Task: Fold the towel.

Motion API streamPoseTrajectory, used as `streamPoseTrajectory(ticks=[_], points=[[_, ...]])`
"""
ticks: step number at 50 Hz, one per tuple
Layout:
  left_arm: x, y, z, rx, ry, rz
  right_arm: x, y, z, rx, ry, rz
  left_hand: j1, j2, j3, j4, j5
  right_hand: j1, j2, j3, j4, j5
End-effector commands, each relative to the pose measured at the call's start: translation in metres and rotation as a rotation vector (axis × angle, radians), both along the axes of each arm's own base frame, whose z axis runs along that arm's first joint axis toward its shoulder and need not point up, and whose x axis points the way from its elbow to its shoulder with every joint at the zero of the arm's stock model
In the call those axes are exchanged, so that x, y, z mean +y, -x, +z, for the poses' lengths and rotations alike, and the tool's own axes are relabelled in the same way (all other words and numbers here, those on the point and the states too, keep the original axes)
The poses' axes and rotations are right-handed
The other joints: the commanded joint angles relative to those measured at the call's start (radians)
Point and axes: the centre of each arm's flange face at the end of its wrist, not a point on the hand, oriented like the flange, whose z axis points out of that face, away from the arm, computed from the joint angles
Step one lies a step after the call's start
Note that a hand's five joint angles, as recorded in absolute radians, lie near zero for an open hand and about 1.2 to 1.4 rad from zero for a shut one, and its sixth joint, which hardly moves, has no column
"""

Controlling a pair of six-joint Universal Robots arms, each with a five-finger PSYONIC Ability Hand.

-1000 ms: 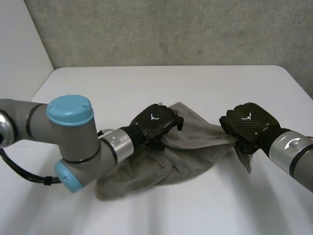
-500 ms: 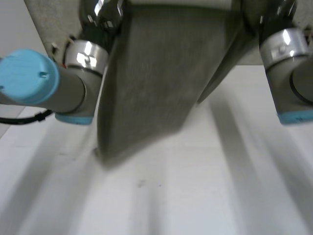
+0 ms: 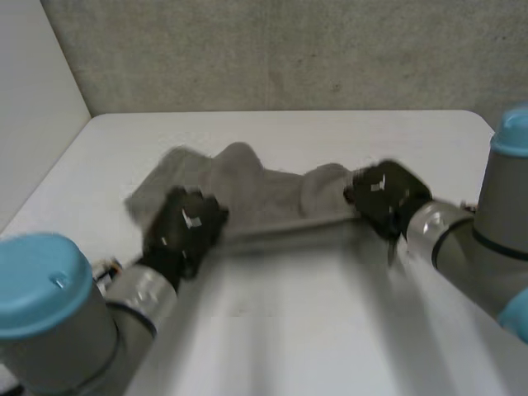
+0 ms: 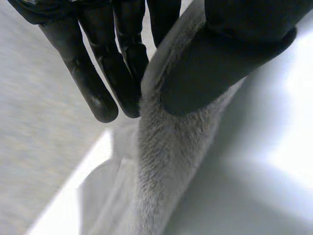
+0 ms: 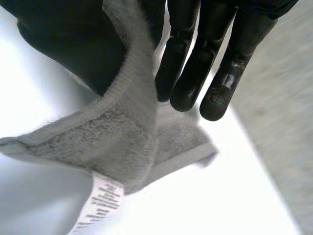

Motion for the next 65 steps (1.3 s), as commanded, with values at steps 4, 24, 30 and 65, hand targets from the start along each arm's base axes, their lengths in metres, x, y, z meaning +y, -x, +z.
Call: streamPoseTrajectory(ticks=[4,24,30,65], points=[[0.031,0.017,-0.013,0.008,-0.173,-0.065,0.013,0.017,-0.033,0.045,-0.092,-0.033,-0.52,-0.512,-0.512,-0.511,-0.513,0.414,0.22,0.211,0.203,0.224],[-0.067,-0.021,0.017,0.113,-0.122,-0.025,0.003,0.045,-0.052,0.024,-0.072,-0.125,-0.683,-0.674,-0.675,-0.674,-0.676,0.414,0.22,0.211,0.203,0.224],[-0.097,-0.039,0.014,0.089,-0.125,-0.074,0.005,0.044,-0.054,0.022,-0.074,-0.114,-0.618,-0.61,-0.61,-0.609,-0.611,0.414,0.22,0.211,0.203,0.224],[-0.172,-0.026,-0.052,-0.071,-0.154,-0.263,0.014,0.043,-0.066,0.033,-0.101,-0.098,-0.501,-0.492,-0.492,-0.492,-0.494,0.414,0.22,0.211,0.203,0.224]])
